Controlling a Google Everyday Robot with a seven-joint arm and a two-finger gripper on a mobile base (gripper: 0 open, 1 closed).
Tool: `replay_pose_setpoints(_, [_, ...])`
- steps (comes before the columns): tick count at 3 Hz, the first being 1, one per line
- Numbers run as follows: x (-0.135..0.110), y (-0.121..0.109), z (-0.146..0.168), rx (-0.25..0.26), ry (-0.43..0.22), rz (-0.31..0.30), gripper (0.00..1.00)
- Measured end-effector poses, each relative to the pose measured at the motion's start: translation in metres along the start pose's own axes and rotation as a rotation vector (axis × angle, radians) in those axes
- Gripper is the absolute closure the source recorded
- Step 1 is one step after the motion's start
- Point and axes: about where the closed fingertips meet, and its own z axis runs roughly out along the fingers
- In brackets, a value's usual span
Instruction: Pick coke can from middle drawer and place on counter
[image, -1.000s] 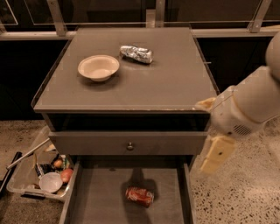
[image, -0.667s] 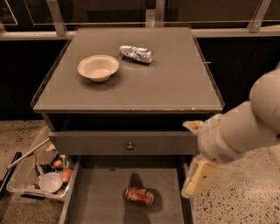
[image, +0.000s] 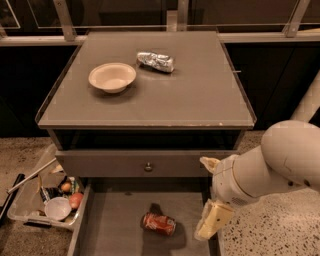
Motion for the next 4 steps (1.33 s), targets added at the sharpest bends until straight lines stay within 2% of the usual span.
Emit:
replay_pose_setpoints(1, [-0.001,0.011,0.003,-0.038,-0.014,0.010,0.00])
replay_pose_setpoints(2, [-0.005,0.036,0.037,-0.105,-0.064,0.043,0.00])
replay_pose_setpoints(3, [-0.003,0.054,0.089,-0.143,-0.129,0.063,0.00])
replay_pose_setpoints(4, [0.011,0.060,0.137,-0.135,-0.167,0.087,0.00])
